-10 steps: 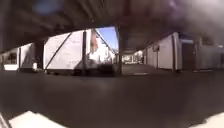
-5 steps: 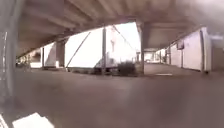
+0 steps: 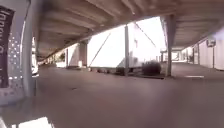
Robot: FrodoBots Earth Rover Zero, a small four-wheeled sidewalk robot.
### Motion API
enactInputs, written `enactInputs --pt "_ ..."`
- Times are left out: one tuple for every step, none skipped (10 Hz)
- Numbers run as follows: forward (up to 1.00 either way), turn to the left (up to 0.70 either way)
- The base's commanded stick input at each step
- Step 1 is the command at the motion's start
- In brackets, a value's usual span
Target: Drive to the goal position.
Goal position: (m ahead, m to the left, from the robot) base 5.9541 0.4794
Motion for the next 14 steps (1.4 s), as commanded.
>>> enactInputs --pt "0.7 0.0" --pt "0.7 0.0" --pt "0.7 0.0" --pt "0.7 0.0" --pt "0.7 0.0" --pt "0.7 0.0" --pt "0.7 0.0" --pt "0.7 0.0" --pt "0.7 0.04" --pt "0.7 0.09" --pt "0.7 0.35" --pt "0.7 0.35" --pt "0.7 0.35" --pt "0.7 0.35"
